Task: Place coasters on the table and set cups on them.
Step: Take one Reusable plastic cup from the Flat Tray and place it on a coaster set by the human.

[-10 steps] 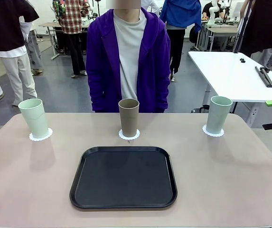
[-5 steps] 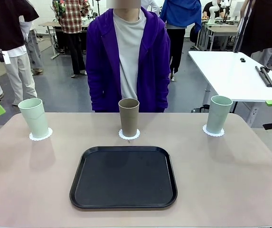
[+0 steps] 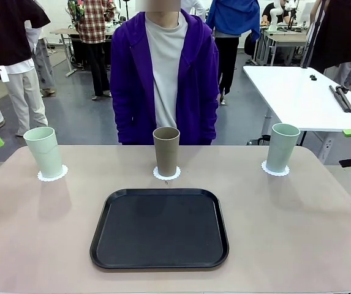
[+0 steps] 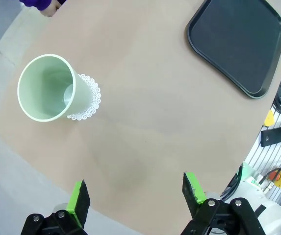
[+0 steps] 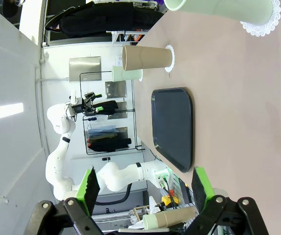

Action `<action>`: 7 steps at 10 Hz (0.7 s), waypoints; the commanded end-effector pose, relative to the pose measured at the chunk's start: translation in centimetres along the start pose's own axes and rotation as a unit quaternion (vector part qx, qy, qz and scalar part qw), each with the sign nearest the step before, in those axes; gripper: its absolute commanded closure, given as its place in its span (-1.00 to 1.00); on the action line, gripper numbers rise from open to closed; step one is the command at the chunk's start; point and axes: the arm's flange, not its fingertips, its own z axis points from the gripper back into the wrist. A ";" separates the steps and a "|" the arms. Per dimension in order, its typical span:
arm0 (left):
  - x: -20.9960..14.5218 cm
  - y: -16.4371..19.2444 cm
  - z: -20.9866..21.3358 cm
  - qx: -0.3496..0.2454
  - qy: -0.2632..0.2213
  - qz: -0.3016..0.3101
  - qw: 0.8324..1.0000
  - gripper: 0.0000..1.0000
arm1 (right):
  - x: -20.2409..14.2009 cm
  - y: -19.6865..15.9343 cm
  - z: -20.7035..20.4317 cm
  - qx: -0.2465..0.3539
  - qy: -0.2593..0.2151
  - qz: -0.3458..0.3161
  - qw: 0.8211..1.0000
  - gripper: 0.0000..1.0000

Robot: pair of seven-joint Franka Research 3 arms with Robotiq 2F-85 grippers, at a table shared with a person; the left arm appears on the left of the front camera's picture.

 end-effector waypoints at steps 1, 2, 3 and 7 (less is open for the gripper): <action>0.2 0.2 0.1 0.000 0.002 -0.006 1.000 -1.00 | -0.1 0.1 -0.1 0.000 -0.003 -0.002 1.000 -1.00; 0.2 0.2 0.1 0.000 0.002 -0.006 1.000 -1.00 | -0.1 0.1 -0.1 0.000 -0.003 -0.002 1.000 -1.00; 0.2 0.2 0.1 0.000 0.002 -0.006 1.000 -1.00 | -0.1 0.1 -0.1 0.000 -0.003 -0.002 1.000 -1.00; -3.0 -6.0 -1.8 0.036 -0.042 0.227 0.972 -1.00 | -0.1 0.1 -0.1 0.000 -0.003 -0.002 1.000 -1.00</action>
